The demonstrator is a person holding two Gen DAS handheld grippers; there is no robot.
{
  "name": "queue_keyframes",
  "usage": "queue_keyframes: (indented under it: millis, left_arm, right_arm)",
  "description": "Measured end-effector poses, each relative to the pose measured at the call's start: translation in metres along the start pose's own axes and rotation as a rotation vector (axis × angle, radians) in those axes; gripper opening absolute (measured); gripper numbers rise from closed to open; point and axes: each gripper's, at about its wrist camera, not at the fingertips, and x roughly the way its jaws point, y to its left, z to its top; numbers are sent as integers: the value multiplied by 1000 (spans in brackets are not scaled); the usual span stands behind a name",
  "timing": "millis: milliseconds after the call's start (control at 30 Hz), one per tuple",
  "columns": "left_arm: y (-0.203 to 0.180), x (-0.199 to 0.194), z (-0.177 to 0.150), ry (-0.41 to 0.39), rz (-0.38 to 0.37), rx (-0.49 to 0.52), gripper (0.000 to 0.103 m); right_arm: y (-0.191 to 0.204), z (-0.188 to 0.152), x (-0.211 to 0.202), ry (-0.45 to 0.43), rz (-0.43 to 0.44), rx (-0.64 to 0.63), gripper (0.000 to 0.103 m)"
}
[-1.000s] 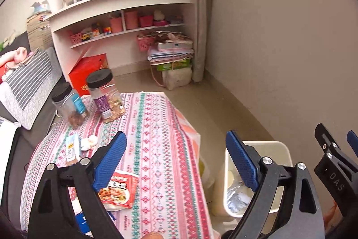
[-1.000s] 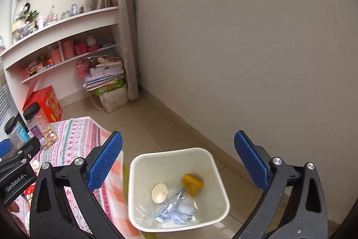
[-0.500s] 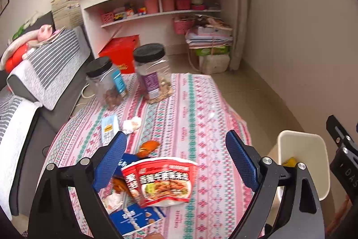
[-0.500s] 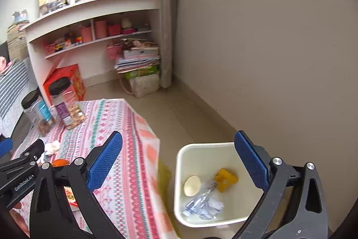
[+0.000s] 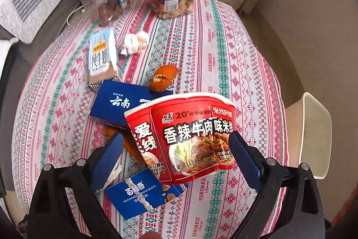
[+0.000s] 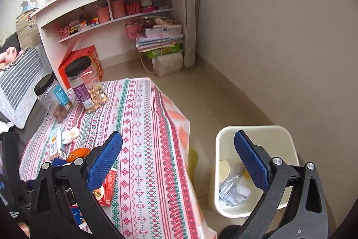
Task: Collect trash
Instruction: 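Move the left gripper back to the table and grasp the red noodle cup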
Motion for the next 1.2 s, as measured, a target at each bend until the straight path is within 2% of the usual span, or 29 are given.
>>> queue_keyframes:
  millis: [67,167,267,367,467,500,533,567,600,700,833,900,1000,1067,1167,1200]
  left_arm:
    - [5,14,1,41,-33,-27,93]
    - [14,31,8,97,-139,-101,95]
    - [13,48,9,154,-204,-124,95]
    - [3,48,7,142,-220,-102,93]
    - [-10,33,6,95,-231,-42,82]
    - [-13,26,6,83,-243,-27,75]
    - [-14,19,5,66,-258,-15,63]
    - [-13,13,5,59,-268,-8,60]
    - [-10,6,6,48,-282,-2,53]
    - [-2,-10,7,-3,-237,28,47]
    - [21,-29,12,-56,-224,7,36]
    - [33,-43,15,-98,-211,2,35]
    - [49,-64,18,-170,-167,19,23]
    - [62,-73,17,-200,-132,17,22]
    - [81,-68,19,-165,-141,-7,23]
    - [88,-62,20,-136,-146,-19,26]
  right_arm:
    - [-1,0,6,25,3,4,96]
    - [-2,-2,11,44,-7,-3,96]
    - [-1,-3,17,61,-14,-18,96]
    - [1,-4,20,74,-19,-32,96]
    - [2,-3,22,77,-19,-32,96]
    - [3,-3,23,78,-17,-32,96]
    - [5,-3,23,79,-14,-32,96]
    - [7,-3,24,80,-11,-32,96]
    - [9,-2,25,80,-9,-34,96]
    - [17,-3,28,85,-4,-48,96]
    - [35,-6,33,101,15,-80,96]
    - [46,-8,36,106,32,-102,96]
    - [69,-12,41,118,71,-148,96]
    - [85,-17,44,129,88,-180,96]
    - [107,-25,51,149,108,-229,96]
    - [112,-27,53,155,111,-242,96]
